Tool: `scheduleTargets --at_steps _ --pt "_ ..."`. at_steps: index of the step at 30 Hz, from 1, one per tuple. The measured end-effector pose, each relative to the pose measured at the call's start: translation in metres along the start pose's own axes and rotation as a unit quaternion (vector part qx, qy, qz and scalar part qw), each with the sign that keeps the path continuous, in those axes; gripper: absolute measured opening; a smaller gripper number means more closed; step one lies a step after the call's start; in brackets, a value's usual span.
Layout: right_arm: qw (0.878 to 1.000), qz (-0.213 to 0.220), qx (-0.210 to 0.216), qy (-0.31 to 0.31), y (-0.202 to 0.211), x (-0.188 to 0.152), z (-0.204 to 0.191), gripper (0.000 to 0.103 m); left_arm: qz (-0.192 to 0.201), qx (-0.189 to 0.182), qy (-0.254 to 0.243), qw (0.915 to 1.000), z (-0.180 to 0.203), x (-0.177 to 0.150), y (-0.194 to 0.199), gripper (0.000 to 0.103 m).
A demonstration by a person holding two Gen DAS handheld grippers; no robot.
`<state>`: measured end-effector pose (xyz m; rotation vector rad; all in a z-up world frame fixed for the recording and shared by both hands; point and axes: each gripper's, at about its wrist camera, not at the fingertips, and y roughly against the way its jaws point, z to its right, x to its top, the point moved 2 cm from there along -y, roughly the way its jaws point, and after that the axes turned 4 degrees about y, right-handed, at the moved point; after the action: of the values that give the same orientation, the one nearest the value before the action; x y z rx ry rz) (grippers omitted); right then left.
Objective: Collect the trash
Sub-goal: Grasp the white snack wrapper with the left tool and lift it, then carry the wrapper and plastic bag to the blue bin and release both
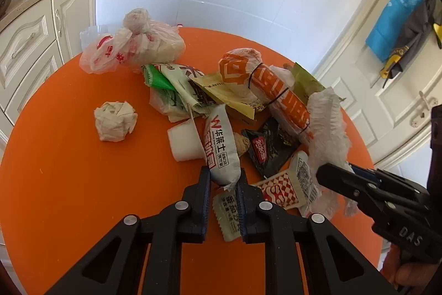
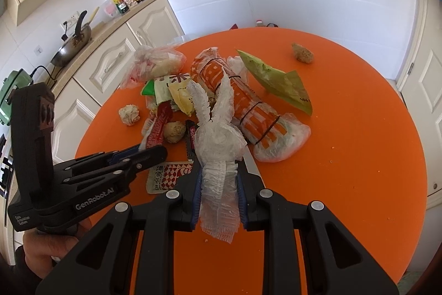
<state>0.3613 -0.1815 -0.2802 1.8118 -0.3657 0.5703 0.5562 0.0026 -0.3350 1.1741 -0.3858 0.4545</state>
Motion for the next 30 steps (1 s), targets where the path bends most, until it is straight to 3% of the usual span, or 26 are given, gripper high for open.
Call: scheduleTargets --at_steps 10,19,25,30 --pt "1.000 0.000 0.004 -0.001 0.003 -0.004 0.001 0.022 0.007 -0.006 -0.012 0.9999 -0.002 -0.026 0.028 0.010" --pt "1.000 0.017 0.009 -0.008 0.020 -0.009 0.005 0.022 0.048 0.005 -0.039 0.9981 0.012 -0.039 0.071 0.010" --pt "0.999 0.049 0.000 -0.014 0.050 -0.012 0.013 0.022 0.081 -0.006 -0.070 0.9942 0.042 -0.037 0.105 0.010" --pt "0.996 0.084 -0.022 -0.032 0.088 -0.017 0.031 0.022 0.097 -0.032 -0.110 0.9886 0.090 -0.033 0.122 0.010"
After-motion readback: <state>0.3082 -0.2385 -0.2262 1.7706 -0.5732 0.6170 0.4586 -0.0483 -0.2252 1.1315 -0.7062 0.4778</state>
